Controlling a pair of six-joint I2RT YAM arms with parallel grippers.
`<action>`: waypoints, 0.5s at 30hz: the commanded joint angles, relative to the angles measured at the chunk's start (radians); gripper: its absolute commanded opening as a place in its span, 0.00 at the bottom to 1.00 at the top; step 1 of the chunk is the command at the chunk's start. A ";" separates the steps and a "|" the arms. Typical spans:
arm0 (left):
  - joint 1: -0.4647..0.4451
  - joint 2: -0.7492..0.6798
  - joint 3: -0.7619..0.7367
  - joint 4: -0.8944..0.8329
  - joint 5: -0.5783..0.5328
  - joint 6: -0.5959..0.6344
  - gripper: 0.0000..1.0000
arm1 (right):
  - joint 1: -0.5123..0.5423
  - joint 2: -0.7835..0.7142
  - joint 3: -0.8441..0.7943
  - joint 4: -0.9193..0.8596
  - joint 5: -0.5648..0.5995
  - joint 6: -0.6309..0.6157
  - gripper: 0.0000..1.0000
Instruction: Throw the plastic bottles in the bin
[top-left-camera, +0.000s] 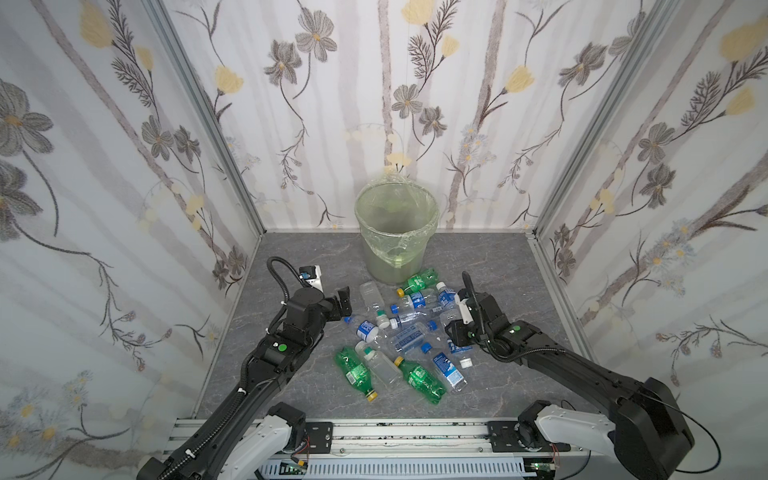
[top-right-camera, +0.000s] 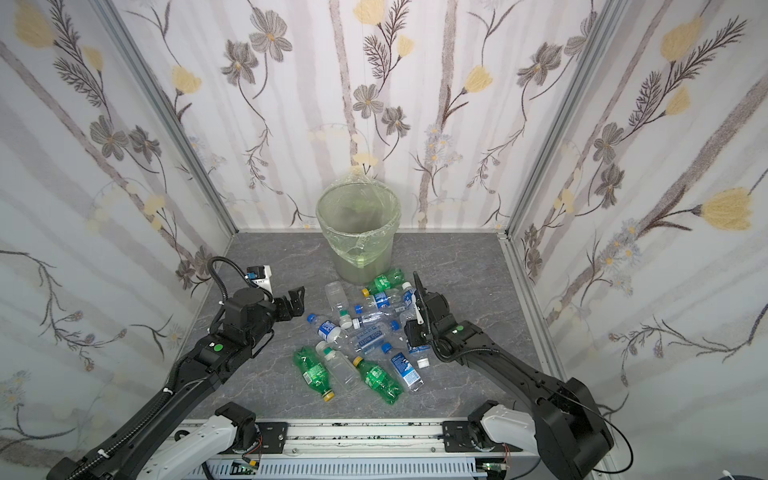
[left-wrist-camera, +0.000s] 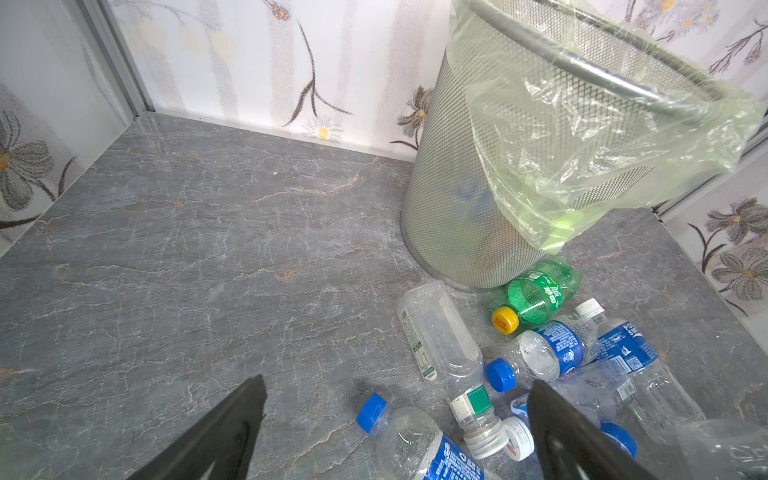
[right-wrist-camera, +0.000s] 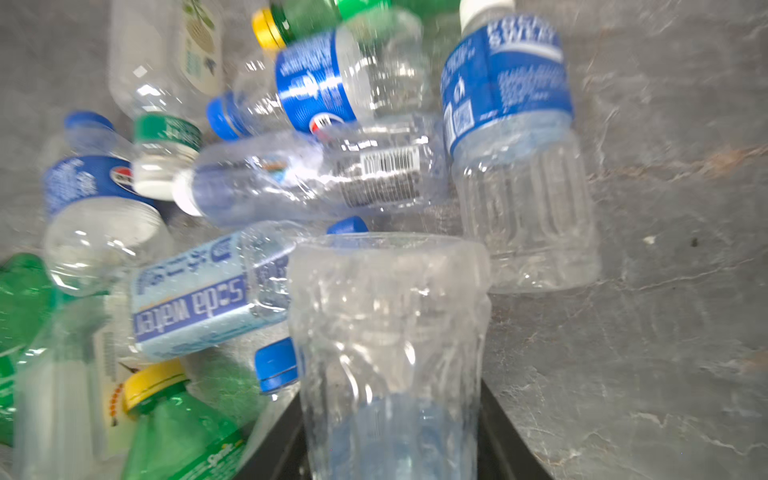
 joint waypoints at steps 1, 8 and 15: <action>0.001 0.000 -0.007 0.031 -0.025 -0.012 1.00 | 0.000 -0.080 0.036 0.028 0.036 -0.008 0.42; 0.002 -0.008 -0.011 0.038 -0.064 -0.017 1.00 | 0.000 -0.323 0.038 0.132 0.041 -0.055 0.38; 0.008 -0.034 -0.044 0.036 -0.078 -0.045 1.00 | 0.000 -0.455 0.082 0.280 0.067 -0.116 0.37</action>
